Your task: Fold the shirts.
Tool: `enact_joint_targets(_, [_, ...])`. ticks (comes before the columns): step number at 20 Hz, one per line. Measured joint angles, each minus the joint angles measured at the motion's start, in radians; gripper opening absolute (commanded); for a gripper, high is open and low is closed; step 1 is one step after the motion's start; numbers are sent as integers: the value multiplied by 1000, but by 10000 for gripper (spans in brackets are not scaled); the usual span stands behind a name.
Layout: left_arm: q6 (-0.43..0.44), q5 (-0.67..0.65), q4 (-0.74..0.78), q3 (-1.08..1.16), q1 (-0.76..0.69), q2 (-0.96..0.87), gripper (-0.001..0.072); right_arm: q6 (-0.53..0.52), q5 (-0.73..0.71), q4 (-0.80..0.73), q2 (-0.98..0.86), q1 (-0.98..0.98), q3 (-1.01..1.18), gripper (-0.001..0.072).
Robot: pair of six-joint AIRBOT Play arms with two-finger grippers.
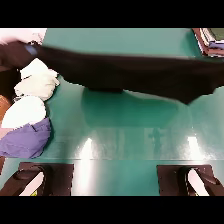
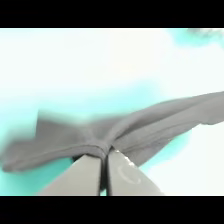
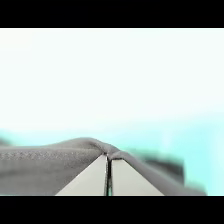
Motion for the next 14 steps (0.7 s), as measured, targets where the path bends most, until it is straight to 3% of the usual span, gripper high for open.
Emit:
enact_joint_targets(7, [-65,-116,2,537,0,30,21,10,153,-1,23,-133,439,10])
enact_joint_targets(10, [-91,-143,60,539,0,26,22,54,271,2,-65,-147,570,10])
enact_joint_targets(14, [-113,-191,117,376,0,-54,23,119,426,-11,-250,-61,607,10])
